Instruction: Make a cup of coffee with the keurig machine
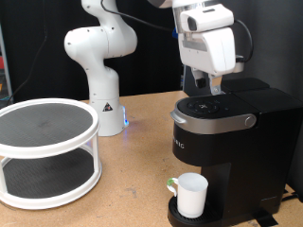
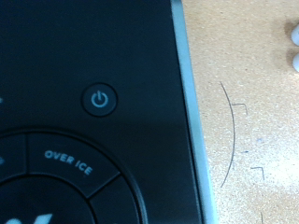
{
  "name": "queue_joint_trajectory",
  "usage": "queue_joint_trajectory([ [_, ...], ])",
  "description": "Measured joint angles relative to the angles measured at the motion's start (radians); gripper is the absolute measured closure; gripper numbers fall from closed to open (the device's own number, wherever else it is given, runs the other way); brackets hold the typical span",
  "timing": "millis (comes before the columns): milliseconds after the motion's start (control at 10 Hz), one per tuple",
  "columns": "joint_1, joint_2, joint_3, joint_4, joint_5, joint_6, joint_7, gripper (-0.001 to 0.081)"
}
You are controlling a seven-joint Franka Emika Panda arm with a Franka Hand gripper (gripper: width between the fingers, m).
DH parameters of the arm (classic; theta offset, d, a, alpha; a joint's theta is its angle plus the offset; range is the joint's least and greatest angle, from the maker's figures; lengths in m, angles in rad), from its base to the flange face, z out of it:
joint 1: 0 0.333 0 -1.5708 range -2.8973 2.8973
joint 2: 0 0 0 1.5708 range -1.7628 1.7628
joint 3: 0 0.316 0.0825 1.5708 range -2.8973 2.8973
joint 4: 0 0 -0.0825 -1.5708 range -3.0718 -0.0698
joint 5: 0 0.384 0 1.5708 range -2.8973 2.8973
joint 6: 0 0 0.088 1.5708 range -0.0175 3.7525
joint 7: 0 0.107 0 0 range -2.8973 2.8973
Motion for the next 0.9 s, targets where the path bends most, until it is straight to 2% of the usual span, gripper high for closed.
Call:
queue_joint_trajectory([
  [100, 0.0, -0.001, 0.003, -0.025, 0.0, 0.037, 0.0, 0.0182],
  [200, 0.0, -0.001, 0.006, -0.043, 0.0, 0.06, 0.0, 0.0383],
  [300, 0.0, -0.001, 0.009, -0.056, 0.0, 0.072, 0.0, 0.0383],
  [400, 0.0, -0.001, 0.011, -0.066, 0.0, 0.083, 0.0, 0.0519],
  [500, 0.0, -0.001, 0.012, -0.073, 0.0, 0.094, 0.001, 0.0693],
  [600, 0.0, -0.001, 0.012, -0.079, 0.0, 0.1, 0.001, 0.0693],
  [700, 0.0, -0.001, 0.012, -0.082, 0.0, 0.103, 0.001, 0.0784],
  [900, 0.0, -0.001, 0.012, -0.086, 0.001, 0.107, 0.001, 0.0801],
])
